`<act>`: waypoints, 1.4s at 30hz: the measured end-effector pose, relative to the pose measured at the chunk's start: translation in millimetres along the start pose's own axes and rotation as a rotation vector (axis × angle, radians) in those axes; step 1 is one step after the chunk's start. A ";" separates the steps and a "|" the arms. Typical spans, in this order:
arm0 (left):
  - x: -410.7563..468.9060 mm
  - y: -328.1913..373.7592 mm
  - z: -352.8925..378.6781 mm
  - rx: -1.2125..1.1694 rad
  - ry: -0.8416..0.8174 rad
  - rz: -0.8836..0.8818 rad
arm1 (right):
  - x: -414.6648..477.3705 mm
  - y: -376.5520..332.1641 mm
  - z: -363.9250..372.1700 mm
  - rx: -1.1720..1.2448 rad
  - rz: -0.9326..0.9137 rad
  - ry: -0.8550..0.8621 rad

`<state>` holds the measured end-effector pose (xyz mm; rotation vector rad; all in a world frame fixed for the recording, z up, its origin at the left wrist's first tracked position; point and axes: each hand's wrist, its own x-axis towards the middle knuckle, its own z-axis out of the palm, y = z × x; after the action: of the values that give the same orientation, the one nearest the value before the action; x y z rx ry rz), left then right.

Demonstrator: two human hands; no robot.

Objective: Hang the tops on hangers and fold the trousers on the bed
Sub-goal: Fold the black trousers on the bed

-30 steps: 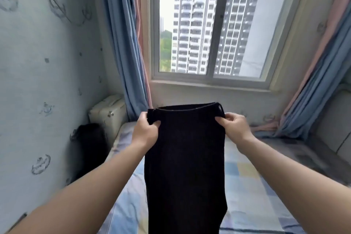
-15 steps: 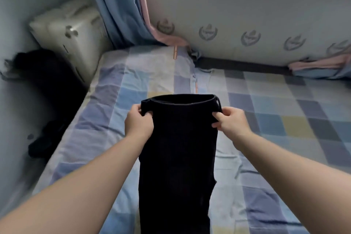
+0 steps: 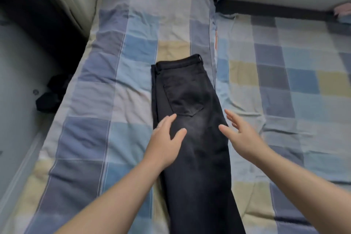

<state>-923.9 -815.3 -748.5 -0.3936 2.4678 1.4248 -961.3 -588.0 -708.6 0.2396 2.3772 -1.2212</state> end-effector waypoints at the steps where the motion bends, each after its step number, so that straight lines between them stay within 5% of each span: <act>1: -19.6 -6.0 4.6 -0.001 -0.025 -0.015 | -16.1 8.9 2.4 -0.032 0.006 -0.022; 20: -402.7 -95.6 126.8 -0.140 -0.080 -0.670 | -304.8 184.4 1.6 0.065 0.317 -0.185; 33: -360.4 -171.1 187.9 -0.114 -0.026 -0.589 | -290.1 324.5 82.3 0.257 0.522 -0.192; 42: -371.5 -191.2 189.8 -0.220 -0.202 -0.695 | -294.7 336.6 92.7 0.383 0.603 -0.330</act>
<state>-492.8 -704.5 -860.0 -0.9811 1.7498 1.3307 -554.0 -448.2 -861.2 0.7494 1.6037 -1.2723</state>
